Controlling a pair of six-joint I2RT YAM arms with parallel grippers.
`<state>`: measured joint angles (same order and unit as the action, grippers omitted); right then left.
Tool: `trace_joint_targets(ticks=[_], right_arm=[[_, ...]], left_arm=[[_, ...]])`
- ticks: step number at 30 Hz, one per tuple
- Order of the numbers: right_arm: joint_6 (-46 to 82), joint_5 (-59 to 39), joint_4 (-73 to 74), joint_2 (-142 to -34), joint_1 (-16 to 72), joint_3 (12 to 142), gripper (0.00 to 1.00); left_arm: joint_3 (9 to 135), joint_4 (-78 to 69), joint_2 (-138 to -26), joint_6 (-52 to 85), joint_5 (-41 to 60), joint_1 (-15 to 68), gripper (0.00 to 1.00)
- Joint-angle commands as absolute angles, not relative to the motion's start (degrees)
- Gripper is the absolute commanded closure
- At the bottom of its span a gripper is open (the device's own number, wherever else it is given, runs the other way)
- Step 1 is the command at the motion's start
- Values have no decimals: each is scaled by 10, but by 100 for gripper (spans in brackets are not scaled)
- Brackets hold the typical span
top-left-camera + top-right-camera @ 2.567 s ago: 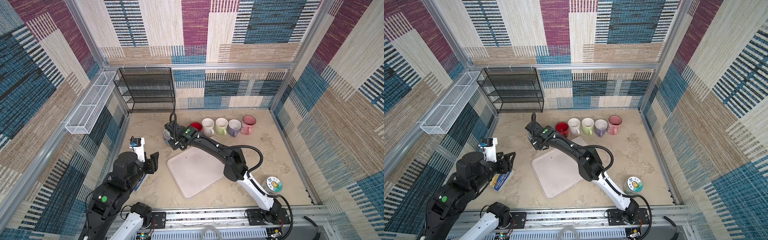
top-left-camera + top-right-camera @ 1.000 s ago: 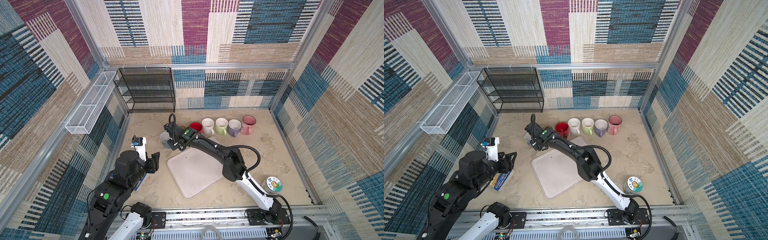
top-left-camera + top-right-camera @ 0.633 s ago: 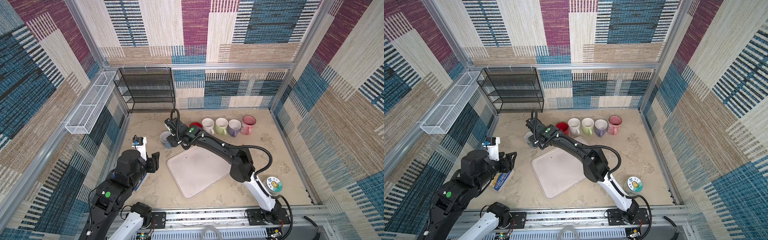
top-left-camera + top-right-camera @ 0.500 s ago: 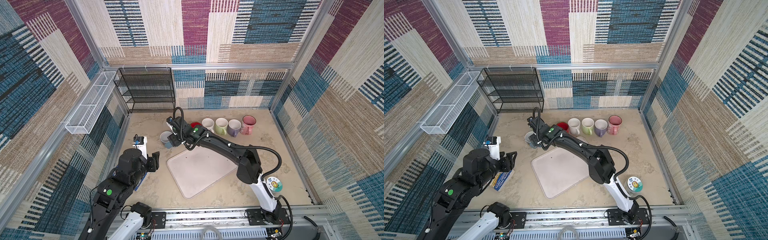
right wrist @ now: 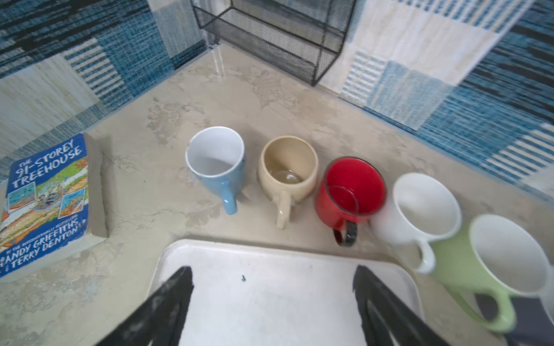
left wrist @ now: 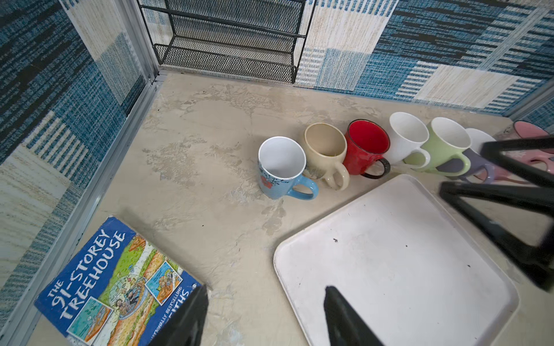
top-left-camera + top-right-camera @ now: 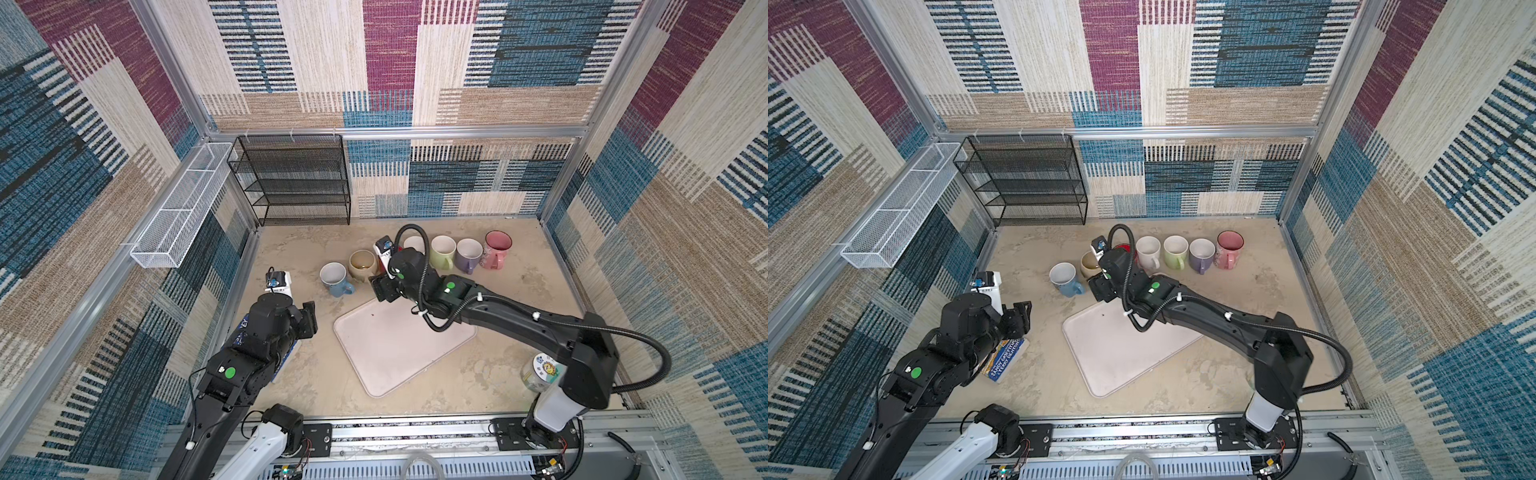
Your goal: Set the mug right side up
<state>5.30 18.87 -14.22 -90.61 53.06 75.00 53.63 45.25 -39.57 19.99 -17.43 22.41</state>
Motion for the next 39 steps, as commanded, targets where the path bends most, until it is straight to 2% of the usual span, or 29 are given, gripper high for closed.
trace_joint_targets(ticks=[1, 5, 7, 8, 10, 11, 16, 18, 23, 30, 39], right_arm=[[47, 287, -9, -834, 525, 649, 13], [61, 326, 80, -717, 498, 510, 9], [73, 337, 122, -662, 476, 444, 0], [84, 343, 134, -636, 461, 417, 0], [93, 362, 166, -599, 433, 369, 0], [93, 378, 180, -587, 420, 347, 0], [76, 432, 233, -589, 364, 271, 0], [78, 452, 237, -604, 344, 256, 0], [70, 460, 315, -605, 280, 195, 0], [83, 431, 436, -602, 169, 120, 0], [91, 352, 593, -712, 89, 85, 0]], left_arm=[[508, 418, -387, 191, -189, 224, 34], [484, 404, -384, 185, -246, 224, 32], [484, 396, -387, 182, -276, 224, 29], [484, 391, -390, 174, -284, 224, 28], [476, 374, -397, 169, -309, 224, 6], [464, 360, -401, 175, -329, 224, 4], [371, 208, -416, 123, -378, 223, 4], [330, 133, -428, 97, -377, 223, 1], [212, -113, -462, 6, -377, 213, 1], [213, -163, -574, 29, -287, 131, 1], [269, -228, -754, 26, -191, 89, 1]])
